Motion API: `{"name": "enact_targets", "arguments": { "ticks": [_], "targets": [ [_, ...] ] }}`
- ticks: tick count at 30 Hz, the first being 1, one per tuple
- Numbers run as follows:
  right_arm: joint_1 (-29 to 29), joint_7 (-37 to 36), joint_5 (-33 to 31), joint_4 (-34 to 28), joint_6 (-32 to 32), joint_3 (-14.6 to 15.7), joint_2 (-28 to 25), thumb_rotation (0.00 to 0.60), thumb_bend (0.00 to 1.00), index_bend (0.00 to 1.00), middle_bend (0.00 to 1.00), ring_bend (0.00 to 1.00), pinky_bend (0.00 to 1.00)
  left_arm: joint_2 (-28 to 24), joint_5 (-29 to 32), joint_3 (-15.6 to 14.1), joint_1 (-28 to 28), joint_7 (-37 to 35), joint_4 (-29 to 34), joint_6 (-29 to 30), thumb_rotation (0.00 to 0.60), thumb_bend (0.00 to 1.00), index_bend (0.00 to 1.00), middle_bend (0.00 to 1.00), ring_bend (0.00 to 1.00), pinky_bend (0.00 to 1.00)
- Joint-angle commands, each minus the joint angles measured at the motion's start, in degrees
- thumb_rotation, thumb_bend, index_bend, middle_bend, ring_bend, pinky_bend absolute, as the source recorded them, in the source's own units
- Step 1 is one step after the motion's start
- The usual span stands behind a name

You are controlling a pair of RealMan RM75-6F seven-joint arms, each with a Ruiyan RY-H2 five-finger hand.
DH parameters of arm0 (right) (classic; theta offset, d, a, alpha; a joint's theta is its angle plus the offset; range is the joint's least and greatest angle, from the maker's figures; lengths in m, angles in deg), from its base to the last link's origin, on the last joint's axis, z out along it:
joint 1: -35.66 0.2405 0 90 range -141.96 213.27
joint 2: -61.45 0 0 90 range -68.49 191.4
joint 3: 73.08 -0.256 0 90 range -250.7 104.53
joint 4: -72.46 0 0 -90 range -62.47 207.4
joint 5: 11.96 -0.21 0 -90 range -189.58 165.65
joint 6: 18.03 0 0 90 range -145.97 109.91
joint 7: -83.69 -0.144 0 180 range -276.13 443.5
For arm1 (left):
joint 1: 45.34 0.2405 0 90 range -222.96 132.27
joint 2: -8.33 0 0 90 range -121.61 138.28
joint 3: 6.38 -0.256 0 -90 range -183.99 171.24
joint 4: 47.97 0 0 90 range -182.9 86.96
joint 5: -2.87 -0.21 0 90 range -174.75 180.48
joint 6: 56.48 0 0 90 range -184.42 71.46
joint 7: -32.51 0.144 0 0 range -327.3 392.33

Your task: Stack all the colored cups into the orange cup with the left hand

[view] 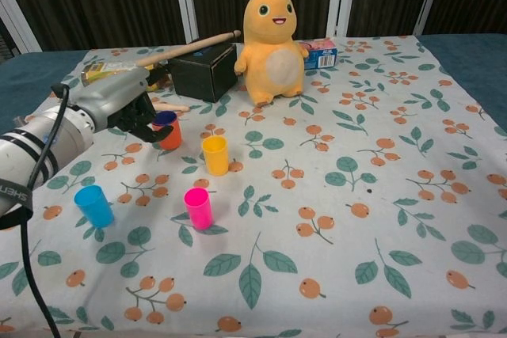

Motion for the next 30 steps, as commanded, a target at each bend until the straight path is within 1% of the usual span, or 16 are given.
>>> {"name": "enact_targets", "arguments": {
  "ticks": [1,4,6,8,12,18,21,25,28,30],
  "targets": [
    [0.0,0.01,0.14,0.04,-0.01,0.05,0.01,0.6,0.12,0.0,0.0,0.0,0.0,-3.76,0.65,-0.99,1.24,-1.21,8.52,-1.49,0.6,0.36,0.0,1.0,1.0,1.0],
    [0.03,0.02,0.42,0.08,0.06,0.2,-0.01,0.6,0.12,0.0,0.0,0.0,0.0,-6.11,1.68,-1.95,1.65,-0.91,13.95,-2.9,0.6,0.36,0.01,1.0,1.0,1.0],
    [0.02,-0.12,0.71,0.08,-0.05,0.31,-0.07,0.6,0.12,0.0,0.0,0.0,0.0,-6.34,1.8,-2.65,1.58,0.28,15.49,-2.86,0.6,0.36,0.02,1.0,1.0,1.0],
    [-0.02,-0.33,0.95,0.17,-0.22,0.41,-0.12,0.6,0.12,0.0,0.0,0.0,0.0,-5.56,1.9,-3.12,1.43,1.25,15.47,-2.46,0.6,0.36,0.03,1.0,1.0,1.0],
    [-0.13,-1.03,1.33,0.38,-0.66,0.56,-0.34,0.6,0.12,0.0,0.0,0.0,0.0,-2.08,3.16,-3.44,0.54,3.51,12.48,-1.88,0.6,0.36,0.06,1.0,1.0,1.0],
    [-0.07,-2.07,1.38,0.72,-0.88,0.56,-0.65,0.6,0.12,0.0,0.0,0.0,0.0,2.96,4.96,-3.13,-1.14,5.9,7.37,-2.03,0.6,0.36,0.11,1.0,1.0,1.0],
    [-0.04,-2.42,1.39,0.83,-0.92,0.57,-0.78,0.6,0.12,0.0,0.0,0.0,0.0,4.46,5.58,-2.84,-1.57,6.27,5.86,-2.07,0.6,0.36,0.12,1.0,1.0,1.0],
    [-0.04,-2.65,1.38,0.88,-0.96,0.58,-0.87,0.6,0.12,0.0,0.0,0.0,0.0,5.15,5.79,-2.58,-1.76,6.26,5.13,-1.99,0.6,0.36,0.14,1.0,1.0,1.0],
    [-0.12,-3.28,1.36,1.0,-1.27,0.57,-1.08,0.6,0.12,0.0,0.0,0.0,0.0,6.18,6.93,-1.84,-2.2,5.97,3.47,-2.65,0.6,0.36,0.19,1.0,1.0,1.0],
    [-0.12,-3.48,1.45,1.11,-1.32,0.62,-1.13,0.6,0.12,0.0,0.0,0.0,0.0,6.38,7.52,-1.49,-2.4,5.96,2.68,-3.01,0.6,0.36,0.25,1.0,1.0,1.0]
  ]
}}
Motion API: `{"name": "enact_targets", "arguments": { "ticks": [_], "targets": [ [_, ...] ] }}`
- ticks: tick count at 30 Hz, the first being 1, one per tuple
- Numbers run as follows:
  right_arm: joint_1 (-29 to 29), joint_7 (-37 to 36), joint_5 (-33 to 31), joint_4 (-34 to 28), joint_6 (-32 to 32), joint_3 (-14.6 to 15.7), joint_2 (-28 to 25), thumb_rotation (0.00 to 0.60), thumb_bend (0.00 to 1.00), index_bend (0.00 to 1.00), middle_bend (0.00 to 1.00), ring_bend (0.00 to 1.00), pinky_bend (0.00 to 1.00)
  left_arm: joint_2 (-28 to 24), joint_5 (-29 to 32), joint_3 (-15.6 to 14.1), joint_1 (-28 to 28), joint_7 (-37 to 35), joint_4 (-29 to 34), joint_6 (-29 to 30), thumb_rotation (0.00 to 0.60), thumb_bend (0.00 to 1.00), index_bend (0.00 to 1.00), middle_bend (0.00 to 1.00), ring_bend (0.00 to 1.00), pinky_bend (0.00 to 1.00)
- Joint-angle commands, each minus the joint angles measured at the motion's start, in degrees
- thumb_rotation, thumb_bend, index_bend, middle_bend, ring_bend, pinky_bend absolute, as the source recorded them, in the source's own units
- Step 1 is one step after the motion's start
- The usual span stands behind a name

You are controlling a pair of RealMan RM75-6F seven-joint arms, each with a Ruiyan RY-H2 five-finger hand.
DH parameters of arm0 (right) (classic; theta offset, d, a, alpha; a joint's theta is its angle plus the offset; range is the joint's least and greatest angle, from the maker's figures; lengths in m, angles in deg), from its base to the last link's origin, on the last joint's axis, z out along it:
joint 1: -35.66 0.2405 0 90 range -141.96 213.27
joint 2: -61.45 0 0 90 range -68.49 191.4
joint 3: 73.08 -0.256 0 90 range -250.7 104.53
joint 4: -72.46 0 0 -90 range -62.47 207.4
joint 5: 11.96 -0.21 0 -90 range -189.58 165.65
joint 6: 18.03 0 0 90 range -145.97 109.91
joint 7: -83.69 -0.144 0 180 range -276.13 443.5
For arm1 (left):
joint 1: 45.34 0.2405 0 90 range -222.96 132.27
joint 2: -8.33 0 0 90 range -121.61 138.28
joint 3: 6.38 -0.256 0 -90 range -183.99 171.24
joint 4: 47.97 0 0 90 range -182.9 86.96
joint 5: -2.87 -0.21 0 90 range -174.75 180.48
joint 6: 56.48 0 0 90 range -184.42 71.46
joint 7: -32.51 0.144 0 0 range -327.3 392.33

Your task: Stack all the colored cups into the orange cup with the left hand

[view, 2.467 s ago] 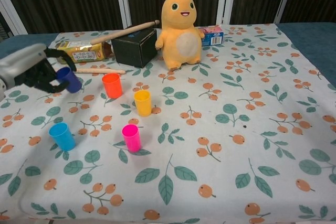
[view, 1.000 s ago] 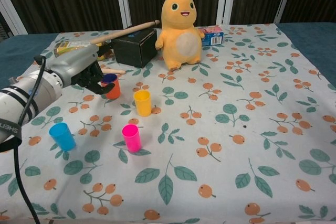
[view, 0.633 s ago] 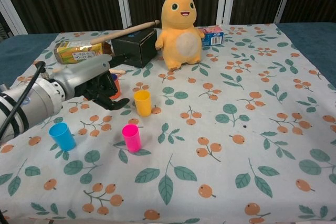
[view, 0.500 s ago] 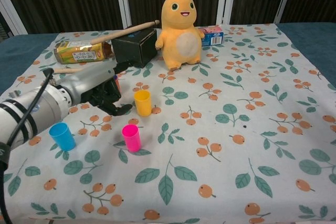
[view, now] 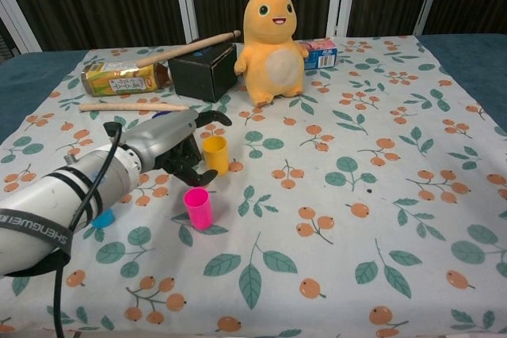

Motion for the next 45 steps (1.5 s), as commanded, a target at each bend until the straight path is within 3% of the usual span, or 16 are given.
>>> {"name": "enact_targets", "arguments": {
  "ticks": [1,20,27,33,45],
  "targets": [
    [-0.03,-0.15,0.07,0.12,-0.11,0.02,-0.04,0.6,0.12,0.0,0.0,0.0,0.0,0.43,1.04,0.63,-0.38,-0.16,-1.23,-0.72,0.6,0.36,0.27,1.0,1.0,1.0],
    [-0.05,0.21,-0.13,0.06,0.05,-0.05,0.11,0.6,0.12,0.0,0.0,0.0,0.0,-0.21,-1.97,2.03,0.12,-5.31,-1.84,1.0,0.6,0.36,0.53,1.0,1.0,1.0],
    [0.0,0.28,-0.16,0.11,0.2,-0.05,0.16,0.6,0.12,0.0,0.0,0.0,0.0,-5.48,-2.68,5.67,0.92,-7.65,1.81,3.36,0.6,0.36,0.54,1.0,1.0,1.0],
    [-0.07,1.28,-0.29,-0.07,0.44,-0.04,0.43,0.6,0.12,0.0,0.0,0.0,0.0,-7.99,0.08,7.69,1.07,-8.41,0.72,2.78,0.6,0.36,0.54,1.0,1.0,1.0],
    [-0.08,1.48,-0.67,-0.27,0.59,-0.18,0.49,0.6,0.12,0.0,0.0,0.0,0.0,-6.12,1.51,5.83,0.46,-9.65,-4.86,0.29,0.6,0.36,0.55,1.0,1.0,1.0]
  ]
}}
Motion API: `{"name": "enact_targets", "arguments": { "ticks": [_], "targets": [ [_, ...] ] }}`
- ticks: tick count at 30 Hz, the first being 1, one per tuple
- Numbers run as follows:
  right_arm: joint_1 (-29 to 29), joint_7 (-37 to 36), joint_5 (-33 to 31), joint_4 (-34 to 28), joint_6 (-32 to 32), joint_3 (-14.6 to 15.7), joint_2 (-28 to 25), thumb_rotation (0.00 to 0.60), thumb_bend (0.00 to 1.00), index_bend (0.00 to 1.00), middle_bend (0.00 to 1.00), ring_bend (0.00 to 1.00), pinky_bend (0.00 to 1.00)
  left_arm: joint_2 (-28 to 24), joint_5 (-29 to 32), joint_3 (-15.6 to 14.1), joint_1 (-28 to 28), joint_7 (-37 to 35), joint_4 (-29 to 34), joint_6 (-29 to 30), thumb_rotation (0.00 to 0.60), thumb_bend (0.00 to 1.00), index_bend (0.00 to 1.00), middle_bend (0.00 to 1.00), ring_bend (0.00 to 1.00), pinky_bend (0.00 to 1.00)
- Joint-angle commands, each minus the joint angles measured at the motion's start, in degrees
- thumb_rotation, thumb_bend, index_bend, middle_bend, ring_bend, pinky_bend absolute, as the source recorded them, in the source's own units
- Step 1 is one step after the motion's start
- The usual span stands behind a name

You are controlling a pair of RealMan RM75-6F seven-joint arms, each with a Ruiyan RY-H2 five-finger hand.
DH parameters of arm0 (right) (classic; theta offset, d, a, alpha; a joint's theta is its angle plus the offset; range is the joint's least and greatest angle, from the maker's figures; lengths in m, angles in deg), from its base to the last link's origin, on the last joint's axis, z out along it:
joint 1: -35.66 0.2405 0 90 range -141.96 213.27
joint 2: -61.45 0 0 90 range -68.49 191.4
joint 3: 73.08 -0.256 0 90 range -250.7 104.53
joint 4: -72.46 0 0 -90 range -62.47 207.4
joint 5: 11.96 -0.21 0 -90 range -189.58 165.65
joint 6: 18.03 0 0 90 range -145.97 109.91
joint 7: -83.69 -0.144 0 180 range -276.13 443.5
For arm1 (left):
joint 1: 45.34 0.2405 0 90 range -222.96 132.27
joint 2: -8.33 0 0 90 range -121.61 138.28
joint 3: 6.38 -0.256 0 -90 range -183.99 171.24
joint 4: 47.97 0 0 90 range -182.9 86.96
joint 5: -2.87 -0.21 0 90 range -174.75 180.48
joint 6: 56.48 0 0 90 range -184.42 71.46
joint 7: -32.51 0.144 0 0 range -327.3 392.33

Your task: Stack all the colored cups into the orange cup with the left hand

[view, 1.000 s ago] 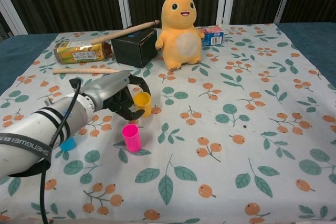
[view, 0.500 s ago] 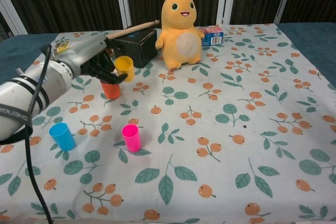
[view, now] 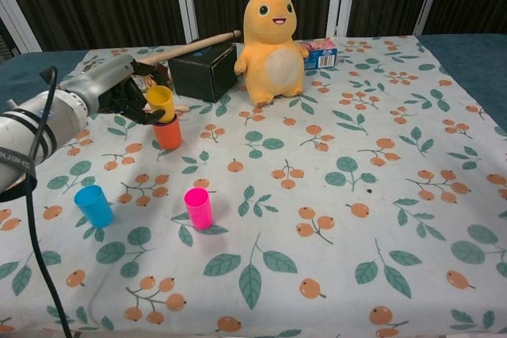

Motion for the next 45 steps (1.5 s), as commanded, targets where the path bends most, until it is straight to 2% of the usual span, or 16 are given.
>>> {"name": "enact_targets", "arguments": {
  "ticks": [1,4,6,9,11,14,19,25,30,36,45],
  "targets": [
    [0.0,-0.07,0.0,-0.01,0.0,0.0,-0.02,0.6,0.12,0.0,0.0,0.0,0.0,0.62,0.11,-0.49,-0.27,0.31,-0.85,-0.26,0.6,0.36,0.54,1.0,1.0,1.0],
    [-0.04,-0.21,0.12,0.01,-0.14,0.04,-0.09,0.6,0.12,0.0,0.0,0.0,0.0,1.05,0.83,-0.87,-0.58,1.34,-1.63,-0.76,0.6,0.37,0.5,1.0,1.0,1.0],
    [-0.08,-0.25,0.1,0.05,-0.23,0.02,-0.09,0.6,0.12,0.0,0.0,0.0,0.0,1.11,1.35,-0.91,-0.66,1.64,-1.72,-1.07,0.6,0.37,0.38,1.0,1.0,1.0],
    [-0.07,-0.22,0.02,0.08,-0.17,-0.01,-0.07,0.6,0.12,0.0,0.0,0.0,0.0,1.02,1.55,-0.78,-0.63,1.66,-1.52,-0.85,0.6,0.37,0.09,1.0,1.0,1.0],
    [-0.05,-0.09,0.0,0.06,-0.08,-0.02,-0.03,0.6,0.12,0.0,0.0,0.0,0.0,0.65,1.41,-0.84,-0.49,1.59,-0.91,-0.7,0.6,0.37,0.01,1.0,1.0,1.0],
    [-0.06,0.18,0.1,0.03,-0.02,0.04,0.04,0.6,0.12,0.0,0.0,0.0,0.0,-0.61,0.94,-1.29,-0.04,1.75,1.15,-0.47,0.6,0.37,0.0,1.0,1.0,1.0],
    [-0.09,0.75,0.17,0.0,0.09,0.07,0.25,0.6,0.12,0.0,0.0,0.0,0.0,-4.66,-2.84,-3.44,2.12,0.59,8.52,1.27,0.6,0.36,0.0,1.0,1.0,1.0],
    [-0.02,1.55,0.25,-0.03,0.44,0.12,0.54,0.6,0.12,0.0,0.0,0.0,0.0,-13.57,-12.02,-10.08,7.81,-2.39,21.35,5.28,0.6,0.36,0.02,1.0,1.0,1.0],
    [0.15,2.4,0.64,-0.23,0.97,0.34,0.85,0.6,0.12,0.0,0.0,0.0,0.0,-19.3,-16.88,-16.14,11.75,-6.26,26.86,5.45,0.6,0.36,0.04,1.0,1.0,1.0],
    [0.22,3.16,1.12,-0.48,1.22,0.6,1.12,0.6,0.12,0.0,0.0,0.0,0.0,-21.12,-19.28,-19.38,13.68,-9.66,27.02,4.38,0.6,0.36,0.04,1.0,1.0,1.0],
    [0.16,2.53,1.23,-0.36,0.75,0.62,0.95,0.6,0.12,0.0,0.0,0.0,0.0,-18.69,-18.02,-20.11,14.68,-11.81,21.57,2.08,0.6,0.36,0.1,1.0,1.0,1.0]
  ]
}}
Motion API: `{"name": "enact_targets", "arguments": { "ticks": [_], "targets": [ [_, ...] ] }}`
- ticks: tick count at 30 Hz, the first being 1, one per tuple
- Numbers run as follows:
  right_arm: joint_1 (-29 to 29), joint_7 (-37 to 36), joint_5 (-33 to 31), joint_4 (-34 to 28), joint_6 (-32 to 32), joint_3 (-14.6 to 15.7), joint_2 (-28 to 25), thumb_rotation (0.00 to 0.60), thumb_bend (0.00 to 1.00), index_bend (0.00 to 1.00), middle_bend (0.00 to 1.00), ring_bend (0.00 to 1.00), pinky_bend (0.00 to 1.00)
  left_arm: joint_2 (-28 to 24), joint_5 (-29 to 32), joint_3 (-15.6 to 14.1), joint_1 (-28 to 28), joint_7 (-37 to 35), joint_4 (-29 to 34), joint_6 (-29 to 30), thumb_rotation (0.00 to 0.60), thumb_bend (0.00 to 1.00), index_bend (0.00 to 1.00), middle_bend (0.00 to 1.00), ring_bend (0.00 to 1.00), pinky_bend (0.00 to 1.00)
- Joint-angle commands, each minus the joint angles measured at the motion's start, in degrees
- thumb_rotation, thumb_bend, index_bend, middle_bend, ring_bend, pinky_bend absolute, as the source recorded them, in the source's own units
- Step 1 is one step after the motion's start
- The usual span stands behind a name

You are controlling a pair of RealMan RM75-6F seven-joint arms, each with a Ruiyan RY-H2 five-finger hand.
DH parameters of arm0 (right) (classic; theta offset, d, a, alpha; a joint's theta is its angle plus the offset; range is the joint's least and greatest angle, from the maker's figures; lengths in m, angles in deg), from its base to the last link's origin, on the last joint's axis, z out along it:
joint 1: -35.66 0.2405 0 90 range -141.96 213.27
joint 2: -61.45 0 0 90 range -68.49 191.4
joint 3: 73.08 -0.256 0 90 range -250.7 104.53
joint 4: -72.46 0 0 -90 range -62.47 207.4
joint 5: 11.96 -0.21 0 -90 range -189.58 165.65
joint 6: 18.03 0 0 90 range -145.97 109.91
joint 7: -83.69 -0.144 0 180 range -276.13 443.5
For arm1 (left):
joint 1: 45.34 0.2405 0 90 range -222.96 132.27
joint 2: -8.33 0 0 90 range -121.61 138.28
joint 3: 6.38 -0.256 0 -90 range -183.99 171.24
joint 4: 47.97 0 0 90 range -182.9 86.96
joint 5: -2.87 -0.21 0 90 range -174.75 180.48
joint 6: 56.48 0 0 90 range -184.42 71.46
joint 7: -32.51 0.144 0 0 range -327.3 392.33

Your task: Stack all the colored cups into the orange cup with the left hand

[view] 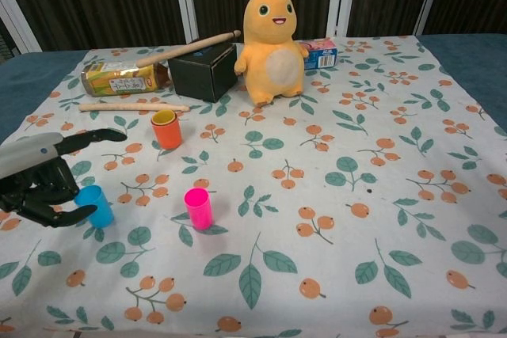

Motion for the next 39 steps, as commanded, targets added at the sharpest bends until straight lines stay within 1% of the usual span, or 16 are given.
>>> {"name": "enact_targets", "arguments": {
  "ticks": [1,5,8,11,17,19,25,27,29,35,39],
  "targets": [
    [0.02,-0.07,-0.01,0.02,0.0,0.01,-0.03,0.6,0.12,0.0,0.0,0.0,0.0,1.03,0.65,-0.15,0.22,-0.97,-1.6,-1.22,0.6,0.36,0.11,1.0,1.0,1.0],
    [0.03,-0.18,-0.05,0.03,-0.04,0.0,-0.07,0.6,0.12,0.0,0.0,0.0,0.0,2.06,0.8,-0.16,0.28,-1.52,-3.39,-2.18,0.6,0.36,0.18,1.0,1.0,1.0],
    [0.04,-0.26,-0.06,0.05,-0.09,-0.01,-0.08,0.6,0.12,0.0,0.0,0.0,0.0,2.6,0.96,0.01,0.37,-1.87,-4.5,-2.68,0.6,0.36,0.22,1.0,1.0,1.0],
    [0.05,-0.2,-0.05,0.05,-0.05,0.02,-0.08,0.6,0.12,0.0,0.0,0.0,0.0,2.77,1.19,0.24,0.47,-2.36,-5.25,-3.1,0.6,0.36,0.25,1.0,1.0,1.0],
    [0.05,0.14,-0.13,0.01,0.07,0.02,0.04,0.6,0.12,0.0,0.0,0.0,0.0,3.04,1.45,0.78,0.68,-3.53,-6.7,-3.62,0.6,0.36,0.29,1.0,1.0,1.0],
    [0.06,0.32,-0.13,-0.06,0.13,0.03,0.1,0.6,0.12,0.0,0.0,0.0,0.0,3.22,1.49,1.05,0.71,-3.95,-7.26,-3.74,0.6,0.36,0.32,1.0,1.0,1.0],
    [0.06,0.58,-0.31,-0.15,0.18,-0.06,0.21,0.6,0.12,0.0,0.0,0.0,0.0,4.19,1.03,1.17,0.91,-4.28,-8.76,-3.85,0.6,0.37,0.53,1.0,1.0,1.0],
    [0.08,0.7,-0.3,-0.16,0.22,-0.05,0.24,0.6,0.12,0.0,0.0,0.0,0.0,4.78,0.59,1.12,1.05,-4.38,-9.2,-3.63,0.6,0.39,0.59,1.0,1.0,1.0],
    [0.05,0.76,-0.3,-0.19,0.15,-0.07,0.25,0.6,0.12,0.0,0.0,0.0,0.0,5.33,0.14,1.15,1.17,-4.31,-9.52,-3.26,0.6,0.41,0.63,1.0,1.0,1.0],
    [0.0,0.48,-0.27,-0.07,-0.07,-0.07,0.16,0.6,0.12,0.0,0.0,0.0,0.0,6.49,-0.96,1.98,1.82,-3.8,-9.45,-0.76,0.6,0.54,0.72,1.0,1.0,1.0],
    [0.04,0.29,-0.27,-0.1,-0.08,-0.08,0.11,0.6,0.12,0.0,0.0,0.0,0.0,6.98,-1.97,3.29,2.45,-3.97,-9.02,2.24,0.6,0.59,0.76,1.0,1.0,1.0]
  ]
}}
